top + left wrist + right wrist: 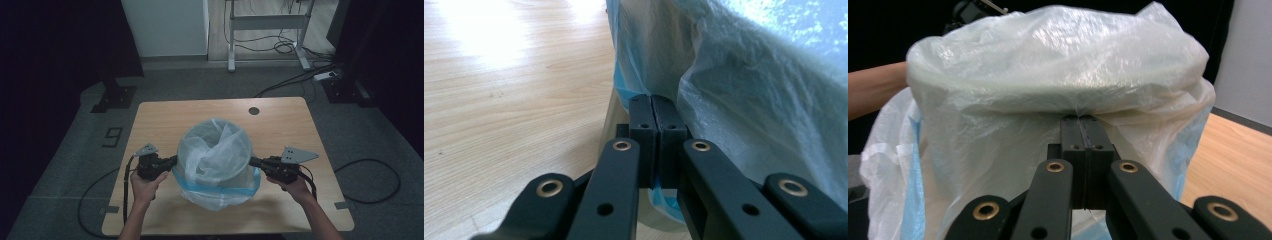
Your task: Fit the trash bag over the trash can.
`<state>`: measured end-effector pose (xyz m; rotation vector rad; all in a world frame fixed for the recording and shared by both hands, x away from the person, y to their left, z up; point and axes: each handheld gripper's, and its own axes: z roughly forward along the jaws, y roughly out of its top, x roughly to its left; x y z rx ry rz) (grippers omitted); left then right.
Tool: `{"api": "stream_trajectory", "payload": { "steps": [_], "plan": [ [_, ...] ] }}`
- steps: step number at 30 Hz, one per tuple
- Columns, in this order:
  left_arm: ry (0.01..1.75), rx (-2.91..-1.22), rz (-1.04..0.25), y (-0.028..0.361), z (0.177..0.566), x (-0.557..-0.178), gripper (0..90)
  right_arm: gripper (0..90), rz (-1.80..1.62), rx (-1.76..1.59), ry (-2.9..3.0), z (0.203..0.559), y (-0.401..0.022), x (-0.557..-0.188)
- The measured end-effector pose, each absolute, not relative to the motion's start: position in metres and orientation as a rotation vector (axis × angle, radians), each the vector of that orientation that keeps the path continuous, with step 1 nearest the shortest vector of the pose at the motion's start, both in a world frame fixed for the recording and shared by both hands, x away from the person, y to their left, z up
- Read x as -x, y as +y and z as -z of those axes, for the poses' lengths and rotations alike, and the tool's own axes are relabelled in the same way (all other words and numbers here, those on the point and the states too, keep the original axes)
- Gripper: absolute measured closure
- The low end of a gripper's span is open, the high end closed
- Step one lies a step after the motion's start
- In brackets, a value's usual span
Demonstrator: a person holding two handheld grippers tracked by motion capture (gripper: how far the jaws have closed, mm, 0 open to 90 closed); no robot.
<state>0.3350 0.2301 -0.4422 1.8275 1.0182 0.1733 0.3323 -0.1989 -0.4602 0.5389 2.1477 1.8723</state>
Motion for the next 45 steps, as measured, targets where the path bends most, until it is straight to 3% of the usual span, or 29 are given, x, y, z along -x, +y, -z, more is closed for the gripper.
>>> {"api": "stream_trajectory", "payload": {
  "steps": [10,12,13,14,19,24,31,34,39,40,41,43,44,45],
  "plan": [
    [1.016,-1.831,-0.182,0.231,0.441,-0.331,88.0,88.0,-1.792,-0.647,2.178,0.488,-0.205,-0.325],
    [1.016,-1.829,-0.18,0.231,0.441,-0.331,87.9,68.1,-1.796,-0.664,2.158,0.486,-0.206,-0.326],
    [1.016,-1.829,-0.179,0.231,0.441,-0.331,87.9,68.1,-1.796,-0.664,2.158,0.486,-0.206,-0.326],
    [1.02,-1.828,-0.178,0.231,0.442,-0.331,87.8,58.6,-1.792,-0.68,2.141,0.483,-0.209,-0.328],
    [1.023,-1.82,-0.175,0.232,0.444,-0.331,87.6,47.9,-1.781,-0.757,2.159,0.482,-0.21,-0.331],
    [1.022,-1.812,-0.174,0.234,0.445,-0.329,87.4,39.7,-1.769,-0.828,2.156,0.483,-0.212,-0.313],
    [1.022,-1.799,-0.171,0.237,0.444,-0.326,87.4,39.6,-1.859,-0.688,2.137,0.475,-0.219,-0.273],
    [1.018,-1.795,-0.168,0.235,0.444,-0.326,87.4,34.2,-1.845,-0.593,2.198,0.476,-0.211,-0.258],
    [1.014,-1.798,-0.167,0.234,0.444,-0.325,87.5,37.1,-1.766,-0.517,2.255,0.481,-0.193,-0.26],
    [1.014,-1.798,-0.166,0.234,0.444,-0.325,87.8,46.7,-1.733,-0.505,2.257,0.486,-0.187,-0.263],
    [1.014,-1.799,-0.163,0.234,0.444,-0.325,87.8,46.7,-1.733,-0.505,2.257,0.486,-0.187,-0.263],
    [1.016,-1.803,-0.16,0.234,0.445,-0.326,88.6,66.0,-1.694,-0.472,2.282,0.49,-0.181,-0.266],
    [1.024,-1.81,-0.161,0.234,0.447,-0.326,89.2,82.5,-1.645,-0.482,2.296,0.495,-0.177,-0.268],
    [1.024,-1.81,-0.161,0.234,0.447,-0.326,89.4,82.5,-1.645,-0.482,2.296,0.495,-0.177,-0.268]
  ]
}}
